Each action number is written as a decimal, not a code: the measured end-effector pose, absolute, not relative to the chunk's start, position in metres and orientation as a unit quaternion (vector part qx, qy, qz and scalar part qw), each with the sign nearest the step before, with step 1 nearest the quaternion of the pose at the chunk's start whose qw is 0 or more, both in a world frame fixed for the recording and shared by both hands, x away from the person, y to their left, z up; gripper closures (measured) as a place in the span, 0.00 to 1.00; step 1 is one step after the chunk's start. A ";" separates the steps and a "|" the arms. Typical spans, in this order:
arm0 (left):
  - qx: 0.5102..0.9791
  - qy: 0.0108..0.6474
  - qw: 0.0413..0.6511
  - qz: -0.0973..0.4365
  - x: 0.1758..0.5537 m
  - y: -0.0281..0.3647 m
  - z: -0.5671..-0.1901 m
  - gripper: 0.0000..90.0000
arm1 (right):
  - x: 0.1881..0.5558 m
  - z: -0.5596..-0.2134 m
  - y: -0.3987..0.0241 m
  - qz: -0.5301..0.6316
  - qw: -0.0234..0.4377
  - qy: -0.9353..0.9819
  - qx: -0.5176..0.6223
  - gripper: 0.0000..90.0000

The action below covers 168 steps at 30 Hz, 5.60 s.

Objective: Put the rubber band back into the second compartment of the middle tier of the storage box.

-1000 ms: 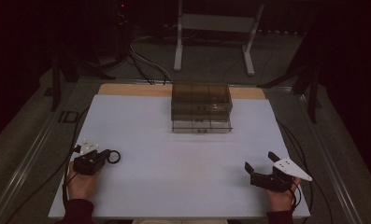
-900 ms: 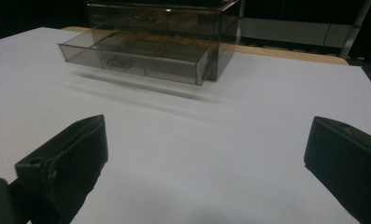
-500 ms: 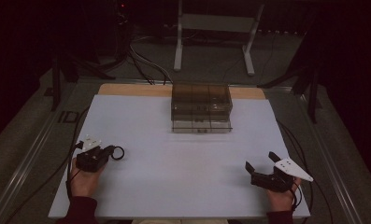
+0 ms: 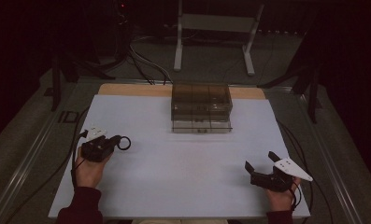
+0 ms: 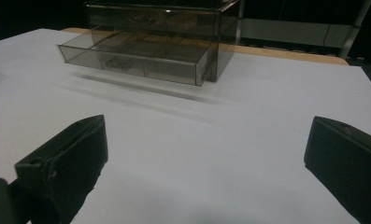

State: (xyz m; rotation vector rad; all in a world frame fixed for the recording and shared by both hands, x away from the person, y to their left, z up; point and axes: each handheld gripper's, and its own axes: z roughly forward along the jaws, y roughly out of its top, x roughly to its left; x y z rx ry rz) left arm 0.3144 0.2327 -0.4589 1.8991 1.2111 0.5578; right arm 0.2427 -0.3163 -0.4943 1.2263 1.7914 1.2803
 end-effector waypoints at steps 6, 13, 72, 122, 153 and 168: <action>0.753 0.470 0.407 0.215 0.324 0.225 -0.451 0.99 | 0.242 -0.494 -0.316 0.484 0.307 0.676 0.463 0.00; 0.750 0.468 0.419 0.207 0.334 0.219 -0.445 0.99 | 0.243 -0.494 -0.316 0.484 0.306 0.677 0.462 0.00; 0.762 0.411 0.475 0.156 0.389 0.150 -0.425 0.99 | 0.242 -0.494 -0.315 0.483 0.309 0.678 0.460 0.00; 0.777 0.403 0.459 0.151 0.428 0.082 -0.427 0.99 | 0.244 -0.495 -0.313 0.481 0.307 0.680 0.460 0.00; 0.774 0.414 0.455 0.148 0.438 0.040 -0.436 0.99 | 0.246 -0.496 -0.312 0.480 0.304 0.683 0.460 0.00; 0.777 0.412 0.453 0.146 0.439 0.021 -0.442 0.99 | 0.247 -0.496 -0.313 0.479 0.304 0.682 0.462 0.00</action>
